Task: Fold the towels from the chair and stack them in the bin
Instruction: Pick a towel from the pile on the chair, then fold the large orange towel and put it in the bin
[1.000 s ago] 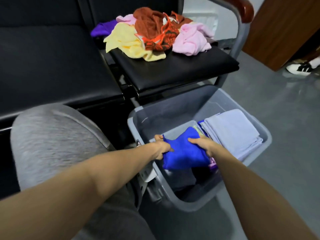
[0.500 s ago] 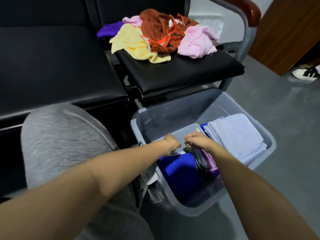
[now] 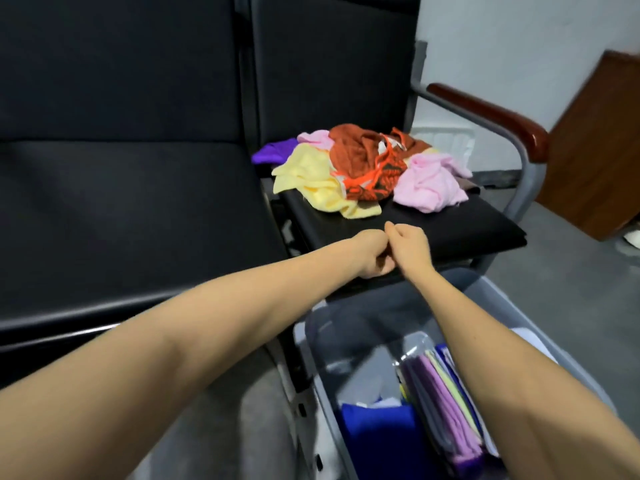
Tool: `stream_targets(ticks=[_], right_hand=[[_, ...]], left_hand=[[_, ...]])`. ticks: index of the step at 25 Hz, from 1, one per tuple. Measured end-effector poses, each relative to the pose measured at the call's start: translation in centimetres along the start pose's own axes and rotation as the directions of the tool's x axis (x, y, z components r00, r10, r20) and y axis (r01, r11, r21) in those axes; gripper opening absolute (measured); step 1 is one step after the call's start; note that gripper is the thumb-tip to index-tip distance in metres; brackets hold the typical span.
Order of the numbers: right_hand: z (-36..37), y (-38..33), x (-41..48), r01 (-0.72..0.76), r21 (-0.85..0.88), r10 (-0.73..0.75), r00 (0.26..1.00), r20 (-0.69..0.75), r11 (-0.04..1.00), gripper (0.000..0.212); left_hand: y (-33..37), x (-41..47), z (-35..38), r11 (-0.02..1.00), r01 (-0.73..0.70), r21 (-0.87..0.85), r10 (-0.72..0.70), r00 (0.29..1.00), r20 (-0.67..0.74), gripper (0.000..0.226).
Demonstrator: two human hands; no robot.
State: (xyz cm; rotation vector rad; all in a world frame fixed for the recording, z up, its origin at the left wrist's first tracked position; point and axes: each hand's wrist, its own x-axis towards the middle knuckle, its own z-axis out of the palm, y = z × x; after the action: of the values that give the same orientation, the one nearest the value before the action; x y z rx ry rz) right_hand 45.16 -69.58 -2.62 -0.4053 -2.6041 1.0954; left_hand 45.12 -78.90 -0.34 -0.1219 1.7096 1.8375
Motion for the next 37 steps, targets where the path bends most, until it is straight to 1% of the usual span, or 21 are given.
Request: stream_targets(ticks=[4,7,8,9,11,12,13,15,17,18,20,23,25,27,29,30,31,32,35,36,37], right_hand=[[0.7,-3.3,3.6,0.067,0.063,-0.063,0.996,-0.067,0.996,0.043],[1.6,-5.2,6.5,0.076,0.044,-0.073,0.996,-0.047,0.996,0.021],[1.9,-5.6,7.4,0.078,0.023,-0.077,0.997,-0.028,0.997,0.010],[2.1,-5.9,8.4,0.102,-0.024,-0.102,0.995,-0.002,0.995,0.018],[2.2,-6.1,10.7,0.169,-0.268,-0.132,0.980,0.151,0.949,0.053],[2.3,-6.2,11.5,0.189,-0.383,-0.091,0.962,0.258,0.904,0.065],[2.4,-6.1,12.3,0.196,-0.427,-0.032,0.932,0.362,0.883,0.071],[2.8,-5.9,13.6,0.182,-0.341,0.009,0.871,0.491,0.922,0.054],[3.1,-5.4,14.6,0.172,-0.240,-0.071,0.923,0.378,0.955,0.014],[3.0,-4.9,14.9,0.170,-0.179,-0.116,0.954,0.275,0.969,0.009],[2.5,-4.2,14.9,0.178,0.024,-0.179,0.976,0.124,0.984,0.022],[1.6,-5.1,14.3,0.062,0.384,-0.089,0.995,0.053,0.921,0.020],[1.1,-7.0,13.8,-0.059,0.637,0.026,0.998,0.061,0.768,0.016],[0.4,-8.2,13.3,-0.171,0.868,0.016,0.983,0.184,0.466,0.026],[-0.7,-8.6,13.0,-0.249,0.930,-0.034,0.963,0.268,0.271,0.041],[-1.2,-8.6,12.9,-0.275,0.928,-0.015,0.958,0.288,0.252,0.043],[-1.3,-8.6,13.0,-0.283,0.907,0.042,0.958,0.284,0.311,0.040],[-1.3,-8.8,12.9,-0.280,0.872,0.100,0.960,0.262,0.402,0.032],[-0.7,-9.7,12.4,-0.134,0.656,0.241,0.968,-0.075,0.742,0.008],[-0.5,-9.6,12.2,-0.133,0.593,0.266,0.954,-0.142,0.794,0.019],[-0.6,-9.7,11.8,-0.194,0.606,0.313,0.945,-0.096,0.771,0.039]], left_hand=[[5.0,1.8,-2.9,0.962,-0.226,0.151,0.234,0.971,-0.041,0.027],[7.9,4.3,-6.1,0.783,-0.384,0.489,0.515,0.842,-0.163,0.024],[8.9,4.9,-7.0,0.710,-0.370,0.599,0.563,0.810,-0.167,0.015],[9.6,6.1,-7.6,0.620,-0.321,0.716,0.591,0.791,-0.156,0.007],[11.1,8.7,-8.1,0.524,-0.130,0.842,0.499,0.848,-0.180,0.043],[11.8,9.5,-7.8,0.546,-0.060,0.835,0.420,0.882,-0.212,0.061],[12.2,11.4,-7.6,0.573,-0.052,0.818,0.363,0.911,-0.196,0.074],[12.2,14.0,-7.0,0.590,-0.080,0.804,0.322,0.936,-0.143,0.091],[12.3,14.3,-6.5,0.628,-0.042,0.777,0.310,0.929,-0.201,0.088],[12.4,14.0,-6.3,0.655,-0.035,0.755,0.322,0.917,-0.237,0.075],[12.7,14.4,-6.3,0.752,-0.137,0.645,0.362,0.904,-0.229,0.047],[13.7,12.8,-5.9,0.900,-0.199,0.388,0.278,0.948,-0.158,0.040],[15.1,11.5,-5.3,0.932,-0.254,0.260,0.285,0.954,-0.091,0.030],[16.4,10.0,-4.7,0.960,-0.277,0.044,0.277,0.961,-0.013,0.032],[17.2,8.3,-4.6,0.938,-0.348,0.003,0.348,0.936,-0.047,0.038],[17.3,7.7,-4.7,0.927,-0.376,0.008,0.375,0.922,-0.092,0.037],[17.1,7.0,-5.1,0.916,-0.401,0.030,0.402,0.911,-0.097,0.037],[16.8,6.2,-5.5,0.911,-0.404,-0.078,0.399,0.914,-0.074,0.037],[16.5,5.7,-7.5,0.916,-0.215,-0.339,0.239,0.971,0.030,0.031],[16.4,5.4,-8.2,0.921,-0.187,-0.343,0.227,0.971,0.079,0.030],[16.5,5.2,-8.9,0.932,-0.188,-0.309,0.219,0.973,0.067,0.031]])
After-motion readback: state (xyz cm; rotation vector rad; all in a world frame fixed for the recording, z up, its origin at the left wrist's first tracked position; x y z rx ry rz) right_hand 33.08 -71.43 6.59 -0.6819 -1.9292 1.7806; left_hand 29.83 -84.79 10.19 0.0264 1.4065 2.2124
